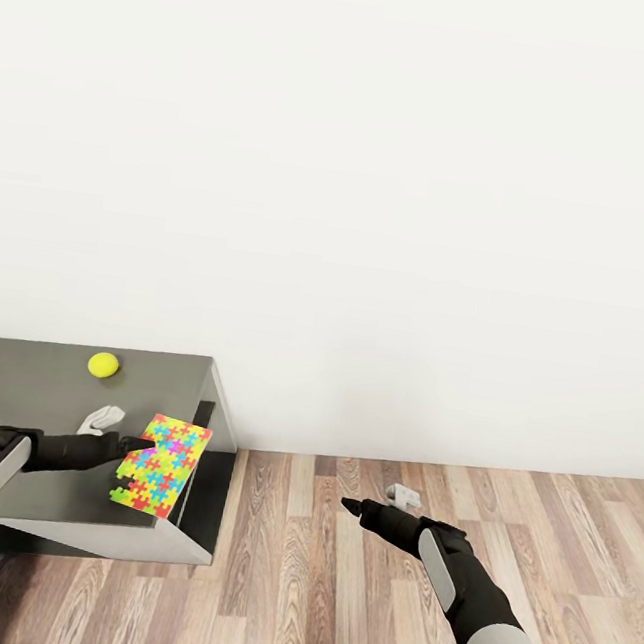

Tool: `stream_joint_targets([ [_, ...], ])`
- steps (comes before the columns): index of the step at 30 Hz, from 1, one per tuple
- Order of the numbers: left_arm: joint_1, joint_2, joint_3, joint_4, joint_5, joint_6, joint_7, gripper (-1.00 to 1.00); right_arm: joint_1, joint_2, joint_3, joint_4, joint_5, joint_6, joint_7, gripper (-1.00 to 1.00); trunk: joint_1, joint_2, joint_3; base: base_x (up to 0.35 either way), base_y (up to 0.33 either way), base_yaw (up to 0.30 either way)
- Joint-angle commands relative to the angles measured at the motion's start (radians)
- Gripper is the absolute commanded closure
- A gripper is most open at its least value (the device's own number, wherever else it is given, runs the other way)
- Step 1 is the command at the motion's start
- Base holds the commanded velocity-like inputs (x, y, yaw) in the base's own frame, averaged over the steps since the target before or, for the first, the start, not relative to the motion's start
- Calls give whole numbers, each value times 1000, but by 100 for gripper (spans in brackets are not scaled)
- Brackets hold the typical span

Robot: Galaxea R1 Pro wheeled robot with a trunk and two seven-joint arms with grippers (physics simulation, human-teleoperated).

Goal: Put all the toys in the child's room - the three board games (two on the bed and one on the table), the two jigsaw puzzles on the table, and the tennis ball on the table - inside the toy box on the table in the child's room.

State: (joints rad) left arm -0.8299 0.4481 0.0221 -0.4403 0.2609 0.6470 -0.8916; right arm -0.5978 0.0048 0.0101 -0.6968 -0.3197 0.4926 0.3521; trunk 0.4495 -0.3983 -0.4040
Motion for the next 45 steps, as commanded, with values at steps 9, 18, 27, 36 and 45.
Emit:
stream_joint_targets([
  [9, -1, 2, 0, 0, -5, 5, 0, -100, 0, 1, 0, -1, -6, 6, -1, -100, 1, -2, -2, 0, 0, 0],
  [18, 0, 21, 2, -4, -9, -21, 0, -100, 0, 1, 0, -1, -6, 6, -1, -100, 1, -2, -2, 0, 0, 0],
  [27, 0, 48, 4, -7, -9, -26, -2, -100, 0, 1, 1, -1, -6, 6, -1, -100, 1, -2, -2, 0, 0, 0],
  [36, 0, 94, 8, -24, -3, -20, -59, -100, 0, 1, 1, -1, -6, 6, -1, -100, 1, -2, -2, 0, 0, 0],
  [45, 8, 163, 1, -131, -8, 3, -365, -100, 0, 2, 1, -1, -6, 4, -2, -100, 1, -2, 1, 0, 0, 0],
])
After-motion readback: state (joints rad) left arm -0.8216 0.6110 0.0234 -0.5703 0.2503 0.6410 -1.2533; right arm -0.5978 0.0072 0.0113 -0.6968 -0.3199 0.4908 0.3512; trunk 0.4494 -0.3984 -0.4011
